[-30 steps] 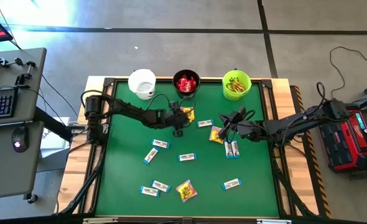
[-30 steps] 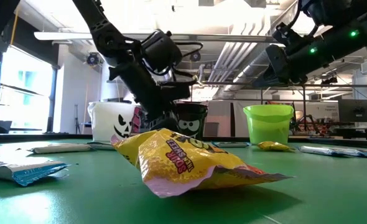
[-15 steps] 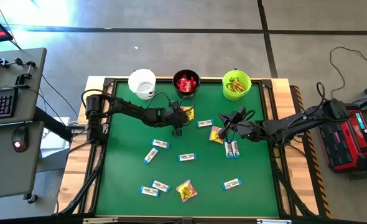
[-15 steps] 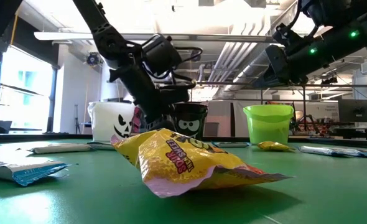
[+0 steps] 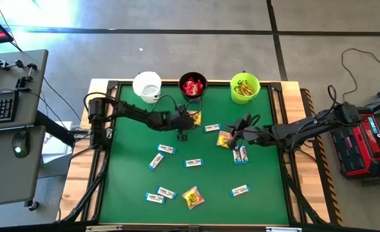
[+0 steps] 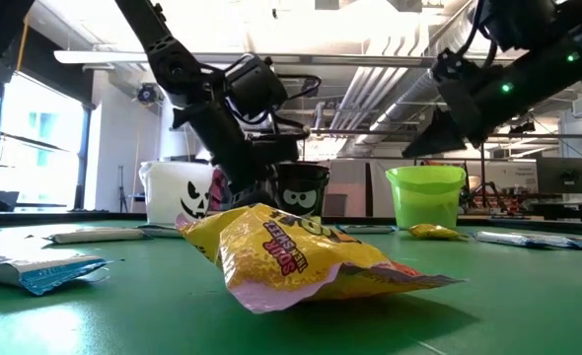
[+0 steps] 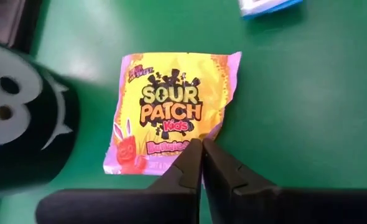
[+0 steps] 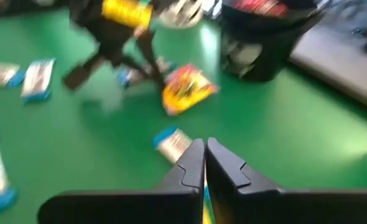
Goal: Sort candy by brand, put in halloween buckets
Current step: Put the yellow candy into the green bucket
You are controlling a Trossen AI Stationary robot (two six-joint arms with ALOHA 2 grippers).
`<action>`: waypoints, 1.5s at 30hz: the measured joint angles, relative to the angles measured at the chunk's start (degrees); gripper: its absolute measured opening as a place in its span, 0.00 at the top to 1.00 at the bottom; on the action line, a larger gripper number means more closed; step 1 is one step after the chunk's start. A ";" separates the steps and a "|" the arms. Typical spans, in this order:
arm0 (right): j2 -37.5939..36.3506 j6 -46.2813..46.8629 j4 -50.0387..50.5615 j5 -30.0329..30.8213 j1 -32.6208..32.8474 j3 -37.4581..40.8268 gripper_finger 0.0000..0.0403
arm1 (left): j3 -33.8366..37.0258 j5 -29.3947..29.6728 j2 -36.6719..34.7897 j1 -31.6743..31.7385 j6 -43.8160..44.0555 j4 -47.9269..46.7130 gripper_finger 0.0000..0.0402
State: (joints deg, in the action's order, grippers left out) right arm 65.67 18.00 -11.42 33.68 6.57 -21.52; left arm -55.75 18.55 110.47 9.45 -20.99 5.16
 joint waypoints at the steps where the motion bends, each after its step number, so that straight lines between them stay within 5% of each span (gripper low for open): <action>1: 0.00 -0.01 0.97 -1.38 -0.18 0.00 0.96 | 0.03 -0.56 -0.48 -0.29 0.53 -0.44 1.00; 7: 2.38 -2.34 0.38 -7.31 -0.19 -0.02 0.74 | 0.09 -7.82 -4.09 -1.23 7.39 -4.26 1.00; 16: 16.99 -16.43 -13.87 -6.80 0.33 -2.94 0.44 | 0.09 -21.54 -6.31 -1.33 18.77 -5.36 1.00; 20: 23.57 -20.44 -13.66 -3.79 0.33 -7.69 0.42 | 0.09 -17.09 -6.28 -1.65 17.42 -5.49 0.99; 25: 28.41 -22.07 -11.48 -3.73 0.16 -13.05 0.42 | 0.09 -4.44 -4.93 -3.45 9.47 -4.19 0.89; 36: 29.09 -21.01 -8.57 -3.29 0.07 -15.50 0.42 | 0.01 2.09 0.74 -4.62 4.31 1.49 0.62; 41: 29.09 -20.83 -8.52 -2.07 0.07 -15.50 0.42 | -0.11 3.89 1.68 -4.44 4.15 2.30 0.66; 45: 29.09 -20.84 -9.00 -1.47 0.07 -15.50 0.44 | -0.03 4.42 1.76 -4.21 2.27 2.31 0.84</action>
State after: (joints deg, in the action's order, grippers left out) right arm 94.76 -2.84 -20.42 32.21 6.63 -37.01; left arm -55.77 22.97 112.22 5.24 -18.72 7.47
